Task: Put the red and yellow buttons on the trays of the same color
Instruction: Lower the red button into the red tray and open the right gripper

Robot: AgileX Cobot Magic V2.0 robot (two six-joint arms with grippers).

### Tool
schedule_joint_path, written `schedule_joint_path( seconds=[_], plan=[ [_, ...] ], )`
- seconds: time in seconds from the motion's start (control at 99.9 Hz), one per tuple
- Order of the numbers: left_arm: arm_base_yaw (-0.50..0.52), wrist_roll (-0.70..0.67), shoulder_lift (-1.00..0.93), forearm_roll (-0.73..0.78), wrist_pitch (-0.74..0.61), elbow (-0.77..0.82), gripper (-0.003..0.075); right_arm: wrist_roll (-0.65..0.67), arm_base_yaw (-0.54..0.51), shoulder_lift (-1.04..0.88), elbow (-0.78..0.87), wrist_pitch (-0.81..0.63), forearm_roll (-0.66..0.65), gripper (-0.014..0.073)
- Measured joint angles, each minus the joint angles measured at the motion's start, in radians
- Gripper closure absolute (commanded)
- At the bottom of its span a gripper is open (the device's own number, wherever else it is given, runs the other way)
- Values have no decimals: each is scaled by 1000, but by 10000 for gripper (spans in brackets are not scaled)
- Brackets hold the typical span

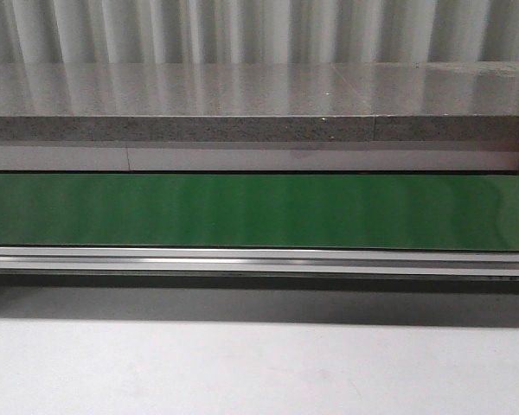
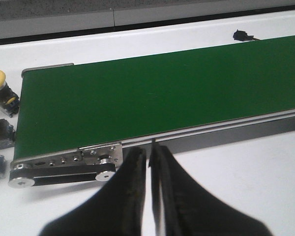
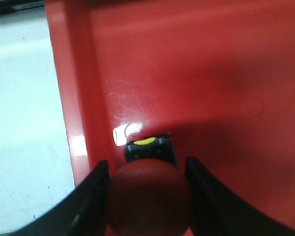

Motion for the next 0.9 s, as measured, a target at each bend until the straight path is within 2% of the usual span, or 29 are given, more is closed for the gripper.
schedule_joint_path(
  seconds=[0.05,0.17,0.22,0.37,0.42,0.47,0.54,0.6,0.61,0.66,0.731,0.901],
  plan=[
    [0,0,0,0,0,0,726,0,0,4,0,0,0,299],
    [0,0,0,0,0,0,726,0,0,4,-2,-2,0,103],
    [0,0,0,0,0,0,726,0,0,4,-2,-5,0,55],
    [0,0,0,0,0,0,726,1,0,4,-20,-5,0,46],
    [0,0,0,0,0,0,726,1,0,4,-27,2,0,71],
    [0,0,0,0,0,0,726,1,0,-1,-31,14,0,133],
    [0,0,0,0,0,0,726,1,0,-19,-31,34,-7,274],
    [0,0,0,0,0,0,726,1,2,-45,-31,50,-17,435],
    [0,0,0,0,0,0,726,1,4,-48,-29,52,-16,435],
    [0,0,0,0,0,0,726,1,8,-77,-22,63,-27,553],
    [0,0,0,0,0,0,726,1,22,-124,1,73,-42,668],
    [0,0,0,0,0,0,726,1,96,-264,100,75,-75,659]
  ],
)
